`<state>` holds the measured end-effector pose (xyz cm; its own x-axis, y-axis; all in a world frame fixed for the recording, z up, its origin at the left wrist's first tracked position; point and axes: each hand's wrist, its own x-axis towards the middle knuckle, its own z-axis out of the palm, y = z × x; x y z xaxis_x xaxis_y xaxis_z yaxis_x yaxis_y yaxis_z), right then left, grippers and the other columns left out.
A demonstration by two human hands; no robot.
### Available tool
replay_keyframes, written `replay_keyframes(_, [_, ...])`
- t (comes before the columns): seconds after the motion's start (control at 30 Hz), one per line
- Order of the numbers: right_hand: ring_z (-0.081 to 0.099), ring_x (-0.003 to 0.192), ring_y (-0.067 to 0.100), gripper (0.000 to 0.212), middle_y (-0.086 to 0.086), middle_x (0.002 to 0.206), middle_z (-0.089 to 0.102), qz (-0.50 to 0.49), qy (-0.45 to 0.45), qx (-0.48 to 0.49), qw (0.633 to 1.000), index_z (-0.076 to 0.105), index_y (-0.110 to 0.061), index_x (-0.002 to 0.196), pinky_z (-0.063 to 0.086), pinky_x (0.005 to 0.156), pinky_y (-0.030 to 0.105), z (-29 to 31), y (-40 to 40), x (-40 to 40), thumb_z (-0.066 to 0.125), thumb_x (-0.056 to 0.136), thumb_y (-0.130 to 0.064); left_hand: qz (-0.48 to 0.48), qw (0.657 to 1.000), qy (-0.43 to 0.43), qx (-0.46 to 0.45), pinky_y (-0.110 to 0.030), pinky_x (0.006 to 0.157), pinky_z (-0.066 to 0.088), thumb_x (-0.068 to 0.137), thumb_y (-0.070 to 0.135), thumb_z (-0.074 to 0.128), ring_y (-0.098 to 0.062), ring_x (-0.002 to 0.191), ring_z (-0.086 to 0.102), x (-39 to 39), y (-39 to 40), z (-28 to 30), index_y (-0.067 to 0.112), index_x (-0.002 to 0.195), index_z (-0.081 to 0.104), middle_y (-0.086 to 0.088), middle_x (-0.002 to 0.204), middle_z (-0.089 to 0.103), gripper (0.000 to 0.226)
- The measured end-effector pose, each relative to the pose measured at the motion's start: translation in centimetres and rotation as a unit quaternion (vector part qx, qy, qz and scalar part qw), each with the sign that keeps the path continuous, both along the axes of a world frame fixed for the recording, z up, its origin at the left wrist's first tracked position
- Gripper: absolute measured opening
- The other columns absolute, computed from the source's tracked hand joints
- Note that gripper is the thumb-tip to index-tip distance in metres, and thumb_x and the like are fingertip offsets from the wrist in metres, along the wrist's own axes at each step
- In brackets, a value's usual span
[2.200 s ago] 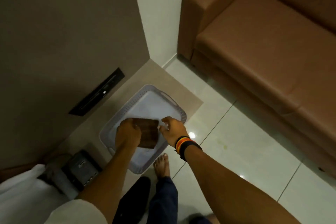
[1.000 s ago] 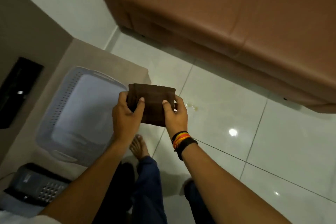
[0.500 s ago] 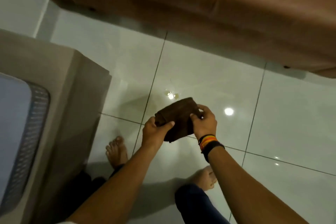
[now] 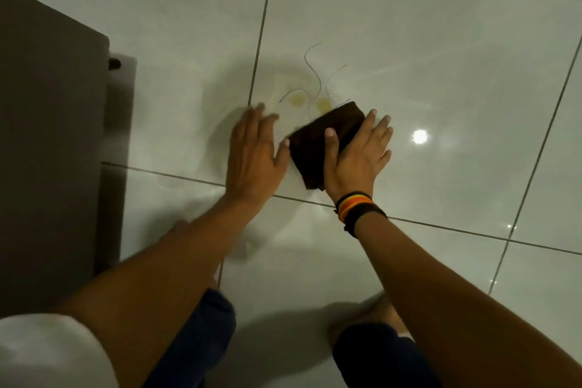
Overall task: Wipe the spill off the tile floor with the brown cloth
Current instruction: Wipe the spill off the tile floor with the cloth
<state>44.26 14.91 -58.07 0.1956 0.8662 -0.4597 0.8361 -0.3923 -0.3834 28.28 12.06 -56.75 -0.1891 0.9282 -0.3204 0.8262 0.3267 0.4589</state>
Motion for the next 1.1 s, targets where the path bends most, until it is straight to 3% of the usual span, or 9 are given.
replay_keyframes(0.13, [-0.011, 0.160, 0.038, 0.090, 0.020, 0.173, -0.009, 0.000, -0.100, -0.030, 0.994, -0.001, -0.008, 0.165, 0.002, 0.122, 0.071, -4.1, 2.2, -2.5, 0.028, 0.102, -0.065, -0.070, 0.990, 0.064, -0.103, -0.061, 0.126, -0.011, 0.075, 0.082, 0.062, -0.042, 0.161, -0.015, -4.4, 2.5, -4.0, 0.008, 0.167, -0.001, -0.025, 0.174, -0.014, 0.134])
replay_keyframes(0.23, [0.004, 0.160, 0.040, 0.089, 0.023, 0.172, 0.006, 0.101, -0.156, 0.047, 0.982, 0.012, -0.009, 0.165, 0.006, 0.120, 0.075, -6.4, 5.3, -3.8, 0.025, 0.100, -0.067, -0.056, 0.976, 0.063, -0.202, -0.070, 0.118, -0.020, 0.039, 0.093, 0.074, -0.044, 0.155, -0.032, -5.5, 3.4, -6.0, 0.013, 0.161, -0.027, -0.026, 0.167, -0.035, 0.178])
replay_keyframes(0.33, [0.013, 0.160, 0.040, 0.083, 0.022, 0.172, 0.011, 0.305, -0.161, 0.130, 0.929, 0.019, -0.012, 0.164, 0.001, 0.122, 0.073, -7.6, 5.4, -3.0, 0.026, 0.102, -0.066, -0.067, 0.966, 0.076, -0.238, -0.072, 0.115, -0.021, 0.026, 0.090, 0.079, -0.047, 0.153, -0.034, -5.5, 3.8, -6.6, 0.014, 0.158, -0.033, -0.027, 0.164, -0.038, 0.190])
replay_keyframes(0.43, [0.015, 0.160, 0.034, 0.077, 0.016, 0.173, 0.015, 0.538, -0.110, 0.163, 0.820, 0.021, -0.020, 0.165, 0.008, 0.122, 0.073, -6.9, 4.1, 1.6, 0.038, 0.101, -0.059, -0.064, 0.964, 0.058, -0.252, -0.073, 0.114, -0.022, 0.026, 0.083, 0.085, -0.047, 0.152, -0.036, -5.6, 4.3, -5.9, 0.015, 0.158, -0.034, -0.027, 0.164, -0.039, 0.191])
replay_keyframes(0.5, [0.018, 0.160, 0.031, 0.075, 0.013, 0.173, 0.019, 0.593, -0.123, 0.150, 0.782, 0.023, -0.026, 0.164, 0.011, 0.122, 0.071, -6.4, 5.3, 5.6, 0.045, 0.098, -0.053, -0.061, 0.962, 0.047, -0.260, -0.072, 0.114, -0.023, 0.026, 0.081, 0.087, -0.047, 0.151, -0.038, -5.8, 4.3, -5.6, 0.016, 0.158, -0.035, -0.026, 0.164, -0.040, 0.191])
replay_keyframes(0.7, [0.009, 0.161, 0.034, 0.073, 0.014, 0.174, 0.010, 0.291, -0.198, 0.104, 0.930, 0.013, -0.023, 0.165, 0.008, 0.120, 0.076, -6.8, 14.0, 2.2, 0.031, 0.101, -0.052, -0.064, 0.963, 0.060, -0.256, -0.062, 0.109, -0.033, 0.021, 0.089, 0.079, -0.046, 0.154, -0.032, -5.7, 3.9, -6.2, 0.016, 0.160, -0.030, -0.026, 0.168, -0.030, 0.191])
replay_keyframes(0.8, [0.014, 0.160, 0.035, 0.076, 0.014, 0.173, 0.017, 0.311, -0.173, 0.129, 0.926, 0.021, -0.020, 0.164, 0.010, 0.118, 0.077, -7.3, 14.0, -4.6, 0.037, 0.096, -0.050, -0.061, 0.963, 0.070, -0.252, -0.061, 0.108, -0.035, 0.024, 0.087, 0.080, -0.042, 0.148, -0.043, -5.7, 3.9, -6.1, 0.019, 0.158, -0.035, -0.022, 0.165, -0.040, 0.189])
replay_keyframes(0.97, [0.017, 0.161, 0.029, 0.076, 0.009, 0.173, 0.019, 0.524, -0.107, 0.158, 0.830, 0.022, -0.026, 0.164, 0.010, 0.121, 0.072, -6.6, 8.0, -1.9, 0.046, 0.096, -0.051, -0.062, 0.955, 0.049, -0.286, -0.069, 0.114, -0.025, 0.030, 0.085, 0.084, -0.045, 0.149, -0.043, -5.3, 4.4, -5.1, 0.017, 0.157, -0.036, -0.020, 0.158, -0.050, 0.188])
replay_keyframes(1.1, [0.012, 0.161, 0.029, 0.072, 0.009, 0.174, 0.014, 0.394, -0.175, 0.104, 0.896, 0.019, -0.027, 0.165, 0.009, 0.123, 0.071, -6.2, 8.9, 2.7, 0.040, 0.100, -0.049, -0.069, 0.949, 0.049, -0.303, -0.066, 0.109, -0.031, 0.030, 0.086, 0.084, -0.046, 0.148, -0.043, -5.5, 4.3, -4.7, 0.015, 0.155, -0.038, -0.025, 0.161, -0.045, 0.189])
